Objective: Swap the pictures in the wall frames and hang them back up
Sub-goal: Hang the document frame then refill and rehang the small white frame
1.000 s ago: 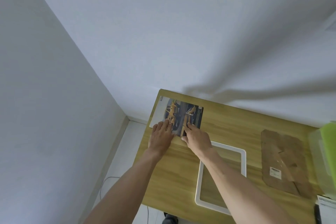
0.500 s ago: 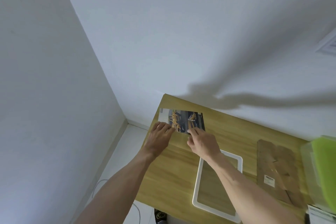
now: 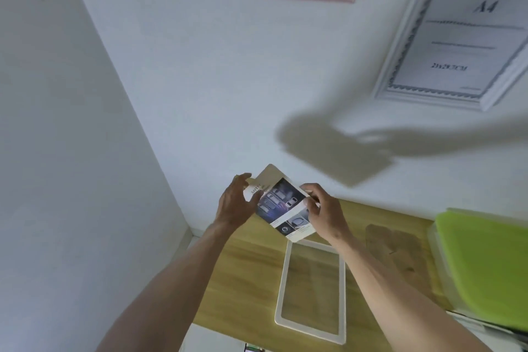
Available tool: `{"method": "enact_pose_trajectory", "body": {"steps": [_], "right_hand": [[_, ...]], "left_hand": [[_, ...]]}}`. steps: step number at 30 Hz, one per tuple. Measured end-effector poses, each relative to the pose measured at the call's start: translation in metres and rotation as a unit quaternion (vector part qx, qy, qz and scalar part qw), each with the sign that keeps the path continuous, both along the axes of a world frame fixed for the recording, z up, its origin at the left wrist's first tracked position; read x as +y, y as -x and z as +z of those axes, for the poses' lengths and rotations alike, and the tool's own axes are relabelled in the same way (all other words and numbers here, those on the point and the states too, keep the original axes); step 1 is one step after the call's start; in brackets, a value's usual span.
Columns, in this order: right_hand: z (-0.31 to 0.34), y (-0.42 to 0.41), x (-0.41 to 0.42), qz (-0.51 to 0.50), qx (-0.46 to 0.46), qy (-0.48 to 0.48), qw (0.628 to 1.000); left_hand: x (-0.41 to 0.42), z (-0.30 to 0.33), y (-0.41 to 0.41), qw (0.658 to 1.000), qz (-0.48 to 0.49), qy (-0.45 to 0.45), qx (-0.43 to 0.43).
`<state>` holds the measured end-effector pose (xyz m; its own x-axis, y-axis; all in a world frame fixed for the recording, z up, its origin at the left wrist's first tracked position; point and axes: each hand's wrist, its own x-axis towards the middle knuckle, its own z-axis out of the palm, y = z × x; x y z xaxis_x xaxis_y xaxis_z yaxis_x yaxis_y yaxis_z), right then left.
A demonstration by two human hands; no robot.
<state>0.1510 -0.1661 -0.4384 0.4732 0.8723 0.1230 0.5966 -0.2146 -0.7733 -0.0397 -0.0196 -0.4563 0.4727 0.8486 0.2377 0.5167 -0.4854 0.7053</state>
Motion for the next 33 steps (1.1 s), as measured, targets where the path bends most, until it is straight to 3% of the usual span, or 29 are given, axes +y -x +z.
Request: {"method": "enact_pose_trajectory", "body": {"steps": [5, 9, 11, 19, 25, 33], "right_hand": [[0.012, -0.028, -0.058, -0.069, 0.161, -0.018, 0.984], [0.006, -0.042, -0.103, -0.144, 0.249, -0.042, 0.957], [0.001, -0.046, -0.119, -0.172, 0.276, -0.049, 0.944], [-0.041, -0.041, -0.155, -0.205, 0.273, 0.028, 0.94], [-0.066, -0.02, -0.159, -0.156, 0.178, 0.154, 0.959], [-0.101, 0.001, -0.167, -0.145, 0.097, 0.315, 0.933]], "left_hand": [[-0.049, 0.018, -0.037, 0.982, 0.047, 0.162, -0.09], [-0.088, 0.014, -0.058, 0.92, 0.05, 0.352, -0.163], [-0.111, 0.009, -0.063, 0.901, 0.016, 0.399, -0.172], [-0.16, -0.004, -0.061, 0.937, 0.022, 0.335, -0.094], [-0.151, -0.025, -0.048, 0.957, 0.021, 0.286, 0.042], [-0.151, -0.075, -0.036, 0.947, -0.031, 0.263, 0.183]]}}
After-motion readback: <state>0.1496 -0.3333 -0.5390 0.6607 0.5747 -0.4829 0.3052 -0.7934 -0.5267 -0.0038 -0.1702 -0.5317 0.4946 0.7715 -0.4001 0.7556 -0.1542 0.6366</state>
